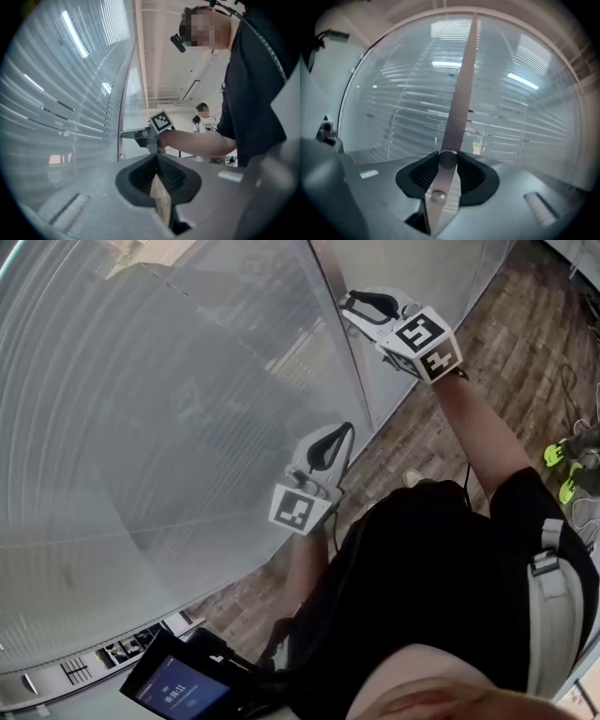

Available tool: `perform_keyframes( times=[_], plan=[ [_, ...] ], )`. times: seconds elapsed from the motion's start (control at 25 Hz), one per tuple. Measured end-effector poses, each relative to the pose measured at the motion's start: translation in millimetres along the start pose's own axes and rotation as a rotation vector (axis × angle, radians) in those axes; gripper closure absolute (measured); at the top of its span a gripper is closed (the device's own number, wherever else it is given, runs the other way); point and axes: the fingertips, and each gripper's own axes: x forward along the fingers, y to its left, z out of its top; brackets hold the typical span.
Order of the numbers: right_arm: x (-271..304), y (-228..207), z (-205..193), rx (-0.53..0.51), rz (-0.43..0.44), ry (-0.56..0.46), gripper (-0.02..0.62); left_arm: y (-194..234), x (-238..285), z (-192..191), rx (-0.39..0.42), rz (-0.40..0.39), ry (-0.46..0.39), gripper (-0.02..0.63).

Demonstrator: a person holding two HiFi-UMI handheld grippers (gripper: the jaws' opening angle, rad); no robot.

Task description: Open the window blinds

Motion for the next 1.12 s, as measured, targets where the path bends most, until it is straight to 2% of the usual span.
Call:
perform_keyframes(
  times=[0.16, 0.28, 0.36, 0.56, 0.68, 0.88, 1.0, 1.12],
  plan=[
    [-3.1, -5.5, -1.7, 0.248, 0.026, -0.036, 0.468, -3.3, -4.5, -0.6, -0.002, -0.016, -0.002, 0.603],
    [-5.2, -5.8, 1.2, 0.382, 0.043, -0.066, 0.468, -2.7, -10.5, -0.2, 0.000, -0.016, -0.003, 0.603],
    [-6.7, -7.6, 0.6, 0.422, 0.047, -0.082, 0.468, -2.3, -12.3, -1.2, 0.005, -0.012, -0.001, 0.603],
    [-6.6, -12.3, -2.7, 0.411, 0.035, -0.087, 0.468, 1.2, -13.5, -4.2, 0.020, -0.003, 0.011, 0.603],
    [-7.2, -11.2, -1.7, 0.370, 0.027, -0.085, 0.468, 1.5, -14.5, -3.5, 0.019, -0.004, 0.005, 0.603],
    [-10.8, -13.4, -1.8, 0.224, 0.013, -0.062, 0.462, -0.8, -6.7, -0.1, 0.016, -0.012, -0.004, 0.603],
    [-17.1, -13.0, -5.1, 0.098, 0.004, -0.040, 0.434, -2.5, -4.5, -0.7, 0.005, -0.010, -0.012, 0.603],
    [-24.1, -4.4, -0.1, -0.087, -0.006, -0.026, 0.424, -3.0, -5.5, -2.3, 0.004, -0.015, -0.005, 0.603]
  ],
)
